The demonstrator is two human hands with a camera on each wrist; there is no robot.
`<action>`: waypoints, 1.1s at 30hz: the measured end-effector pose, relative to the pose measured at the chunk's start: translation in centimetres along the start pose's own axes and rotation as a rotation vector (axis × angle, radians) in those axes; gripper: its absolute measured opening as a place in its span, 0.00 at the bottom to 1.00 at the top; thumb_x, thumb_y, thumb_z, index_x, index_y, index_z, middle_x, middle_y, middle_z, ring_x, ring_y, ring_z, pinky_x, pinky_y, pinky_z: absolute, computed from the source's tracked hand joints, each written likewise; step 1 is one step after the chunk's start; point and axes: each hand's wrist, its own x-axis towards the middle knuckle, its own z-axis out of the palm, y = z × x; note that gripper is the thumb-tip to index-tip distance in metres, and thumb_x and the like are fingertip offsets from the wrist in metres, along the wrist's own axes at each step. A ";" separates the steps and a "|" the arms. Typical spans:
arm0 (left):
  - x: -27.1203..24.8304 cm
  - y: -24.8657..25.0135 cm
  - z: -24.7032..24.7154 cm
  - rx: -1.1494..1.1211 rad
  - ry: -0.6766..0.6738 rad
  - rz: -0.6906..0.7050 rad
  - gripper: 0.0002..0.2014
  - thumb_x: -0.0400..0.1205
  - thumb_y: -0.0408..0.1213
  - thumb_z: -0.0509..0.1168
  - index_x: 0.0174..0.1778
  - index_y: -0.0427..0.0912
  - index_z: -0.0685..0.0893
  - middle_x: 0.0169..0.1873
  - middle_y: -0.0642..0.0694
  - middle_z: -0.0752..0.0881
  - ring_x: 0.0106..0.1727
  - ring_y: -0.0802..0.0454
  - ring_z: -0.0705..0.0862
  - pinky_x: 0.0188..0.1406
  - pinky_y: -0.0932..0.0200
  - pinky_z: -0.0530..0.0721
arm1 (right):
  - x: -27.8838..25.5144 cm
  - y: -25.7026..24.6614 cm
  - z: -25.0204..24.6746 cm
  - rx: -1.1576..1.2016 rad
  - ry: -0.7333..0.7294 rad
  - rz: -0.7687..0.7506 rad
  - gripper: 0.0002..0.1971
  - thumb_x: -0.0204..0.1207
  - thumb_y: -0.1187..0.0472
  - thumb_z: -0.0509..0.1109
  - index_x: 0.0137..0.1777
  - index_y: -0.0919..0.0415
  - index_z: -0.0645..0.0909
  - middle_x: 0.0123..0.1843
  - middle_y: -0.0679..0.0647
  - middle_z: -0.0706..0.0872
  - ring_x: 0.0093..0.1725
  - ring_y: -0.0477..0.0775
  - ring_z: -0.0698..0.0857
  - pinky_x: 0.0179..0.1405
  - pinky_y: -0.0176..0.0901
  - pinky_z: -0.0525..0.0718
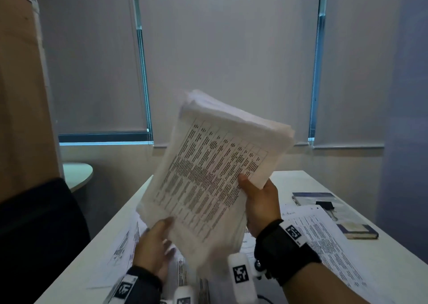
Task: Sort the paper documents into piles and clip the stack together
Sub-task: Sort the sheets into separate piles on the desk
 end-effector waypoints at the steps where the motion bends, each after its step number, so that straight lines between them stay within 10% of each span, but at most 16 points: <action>1: -0.3 -0.4 0.5 -0.147 -0.106 -0.050 0.19 0.80 0.39 0.70 0.66 0.38 0.83 0.68 0.30 0.85 0.69 0.30 0.83 0.55 0.41 0.84 | -0.1 0.1 0.2 0.049 0.003 0.038 0.12 0.79 0.66 0.70 0.62 0.61 0.84 0.58 0.59 0.91 0.59 0.65 0.88 0.64 0.69 0.83; 8: 1.3 2.9 -3.1 -0.032 -0.023 0.392 0.09 0.83 0.30 0.68 0.56 0.38 0.91 0.51 0.37 0.93 0.56 0.33 0.90 0.63 0.38 0.84 | 0.5 -0.7 -3.9 -0.001 -0.025 0.118 0.17 0.72 0.75 0.72 0.60 0.64 0.81 0.58 0.66 0.89 0.58 0.70 0.87 0.60 0.69 0.85; 13: 0.4 5.9 -4.9 0.206 0.005 0.602 0.09 0.85 0.27 0.67 0.40 0.42 0.87 0.36 0.47 0.92 0.41 0.49 0.89 0.49 0.54 0.84 | 1.8 -1.2 -7.0 -0.545 -0.149 0.121 0.11 0.71 0.72 0.76 0.51 0.64 0.83 0.51 0.63 0.90 0.50 0.66 0.90 0.48 0.60 0.90; 17: 0.7 5.5 -5.5 0.245 -0.061 0.570 0.09 0.71 0.30 0.79 0.43 0.43 0.87 0.36 0.48 0.92 0.45 0.40 0.87 0.51 0.49 0.82 | 1.8 -0.9 -6.6 -0.650 -0.144 0.124 0.11 0.71 0.75 0.73 0.50 0.63 0.84 0.47 0.58 0.91 0.48 0.60 0.90 0.53 0.61 0.88; 23: 1.5 3.0 -7.1 0.294 -0.179 0.485 0.34 0.45 0.45 0.76 0.48 0.36 0.87 0.36 0.45 0.94 0.45 0.35 0.88 0.46 0.44 0.85 | 0.6 -0.8 -6.6 -0.632 -0.126 0.138 0.21 0.71 0.76 0.69 0.62 0.59 0.77 0.55 0.58 0.88 0.54 0.60 0.88 0.52 0.60 0.89; 28: 2.0 2.9 -7.6 0.294 -0.219 0.497 0.36 0.46 0.45 0.78 0.52 0.33 0.87 0.43 0.37 0.94 0.52 0.29 0.89 0.50 0.39 0.86 | 0.1 -3.2 -4.8 -1.373 -0.221 -0.417 0.43 0.75 0.59 0.71 0.84 0.44 0.48 0.85 0.48 0.57 0.81 0.52 0.63 0.79 0.55 0.67; 33: 1.7 2.8 -7.5 0.312 -0.284 0.480 0.43 0.38 0.48 0.85 0.50 0.34 0.88 0.43 0.39 0.94 0.48 0.35 0.91 0.47 0.42 0.86 | 0.4 -4.4 -3.3 -1.837 -0.334 -0.238 0.36 0.77 0.47 0.59 0.84 0.50 0.51 0.85 0.50 0.60 0.83 0.61 0.59 0.80 0.66 0.61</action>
